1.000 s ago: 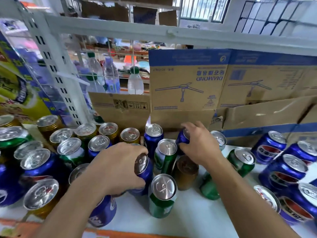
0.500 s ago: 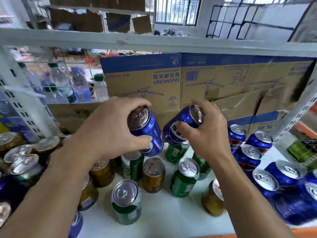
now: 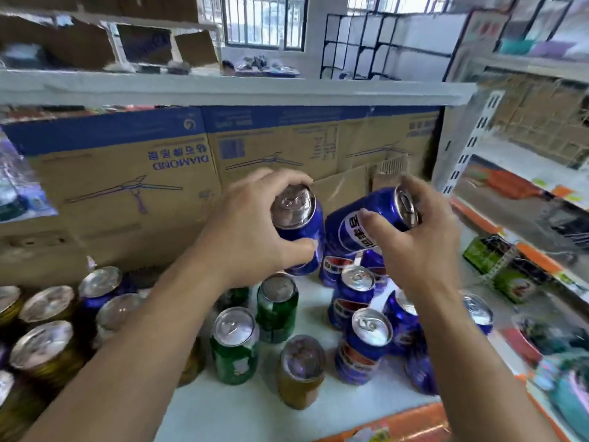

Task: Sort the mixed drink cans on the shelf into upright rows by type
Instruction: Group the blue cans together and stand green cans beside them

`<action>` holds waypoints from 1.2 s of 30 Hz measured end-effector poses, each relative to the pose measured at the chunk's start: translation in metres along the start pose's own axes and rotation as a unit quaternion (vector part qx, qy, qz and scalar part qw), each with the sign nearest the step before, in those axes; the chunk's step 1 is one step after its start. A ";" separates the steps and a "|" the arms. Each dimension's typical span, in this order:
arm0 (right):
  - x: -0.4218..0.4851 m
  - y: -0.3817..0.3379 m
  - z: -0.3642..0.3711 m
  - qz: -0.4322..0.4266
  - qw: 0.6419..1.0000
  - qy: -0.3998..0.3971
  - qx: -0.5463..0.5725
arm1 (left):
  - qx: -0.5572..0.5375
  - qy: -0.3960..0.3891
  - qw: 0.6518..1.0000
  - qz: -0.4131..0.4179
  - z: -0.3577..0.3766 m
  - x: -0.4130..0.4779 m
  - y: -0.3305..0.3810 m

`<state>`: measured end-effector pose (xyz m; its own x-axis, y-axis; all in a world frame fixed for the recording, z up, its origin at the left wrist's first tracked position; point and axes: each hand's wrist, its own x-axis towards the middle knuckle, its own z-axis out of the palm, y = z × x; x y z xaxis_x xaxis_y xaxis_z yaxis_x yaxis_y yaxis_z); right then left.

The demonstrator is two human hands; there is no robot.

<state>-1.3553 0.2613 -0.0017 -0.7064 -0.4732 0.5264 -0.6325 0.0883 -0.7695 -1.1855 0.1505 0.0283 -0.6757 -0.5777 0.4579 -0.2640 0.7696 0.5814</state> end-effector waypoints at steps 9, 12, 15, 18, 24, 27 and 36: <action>0.045 0.091 -0.082 0.051 0.992 -0.009 -0.114 | -0.033 -0.093 0.994 0.053 0.104 0.063 0.064; 0.053 0.116 -0.095 0.065 0.989 -0.038 -0.129 | -0.025 -0.114 0.992 0.056 0.135 0.079 0.074; 0.063 0.135 -0.103 0.093 0.987 -0.051 -0.118 | -0.005 -0.149 0.988 0.046 0.160 0.091 0.079; 0.073 0.155 -0.107 0.122 0.983 -0.069 -0.116 | 0.041 -0.184 0.981 0.043 0.181 0.101 0.079; 0.075 0.182 -0.096 0.121 0.959 -0.192 -0.172 | 0.178 -0.287 0.940 0.044 0.211 0.104 0.073; 0.076 0.194 -0.085 0.112 0.941 -0.238 -0.215 | 0.215 -0.317 0.923 0.040 0.222 0.100 0.068; 0.089 0.200 -0.066 0.058 0.906 -0.360 -0.218 | 0.236 -0.355 0.904 0.020 0.233 0.091 0.060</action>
<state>-1.5659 0.2948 -0.0844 -0.4851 -0.8735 -0.0405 -0.7435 0.4364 -0.5067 -1.4232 0.2071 -0.0518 -0.9189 -0.3547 -0.1725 -0.3800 0.9134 0.1461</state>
